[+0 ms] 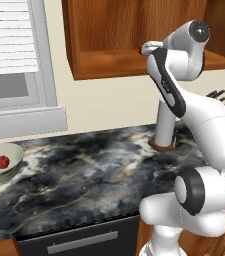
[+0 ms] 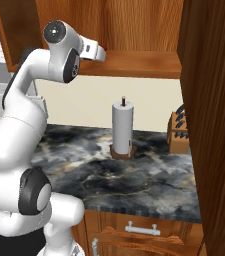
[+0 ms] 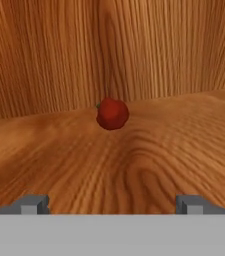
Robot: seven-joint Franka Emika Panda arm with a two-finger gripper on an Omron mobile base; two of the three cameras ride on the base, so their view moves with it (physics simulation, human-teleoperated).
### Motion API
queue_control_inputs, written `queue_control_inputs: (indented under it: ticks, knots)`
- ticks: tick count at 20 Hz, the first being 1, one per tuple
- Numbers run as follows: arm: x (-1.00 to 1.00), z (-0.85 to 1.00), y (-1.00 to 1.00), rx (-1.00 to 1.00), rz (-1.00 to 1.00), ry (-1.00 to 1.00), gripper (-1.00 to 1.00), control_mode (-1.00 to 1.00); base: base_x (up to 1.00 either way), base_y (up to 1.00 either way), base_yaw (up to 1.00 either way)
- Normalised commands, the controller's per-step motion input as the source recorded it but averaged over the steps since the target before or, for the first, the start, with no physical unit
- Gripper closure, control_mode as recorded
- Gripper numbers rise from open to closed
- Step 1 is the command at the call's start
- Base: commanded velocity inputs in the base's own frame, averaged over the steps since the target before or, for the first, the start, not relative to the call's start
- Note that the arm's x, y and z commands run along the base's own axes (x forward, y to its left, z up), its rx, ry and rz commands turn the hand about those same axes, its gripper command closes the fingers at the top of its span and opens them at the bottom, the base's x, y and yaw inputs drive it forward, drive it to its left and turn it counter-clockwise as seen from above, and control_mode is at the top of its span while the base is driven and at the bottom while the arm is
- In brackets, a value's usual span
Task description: Pick the bell peppers from the cabinet and place them in one bowl. Pick the corn from the sink and place it in the other bowl.
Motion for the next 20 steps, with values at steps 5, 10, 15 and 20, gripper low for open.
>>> queue_control_inputs:
  ticks: [5,10,15,20]
  knots:
    - [0.35,0.00,0.00,0.00,0.00,0.00,-1.00,-1.00,0.00,0.00,0.00]
    - [0.48,0.00,0.00,-0.01,0.00,0.00,-1.00,-1.00,0.00,0.00,0.00]
    - [0.42,0.00,0.00,0.00,0.00,0.04,-1.00,-1.00,0.00,0.00,0.00]
    - [0.29,0.00,0.00,0.00,0.00,0.00,-1.00,-1.00,0.00,0.00,0.00]
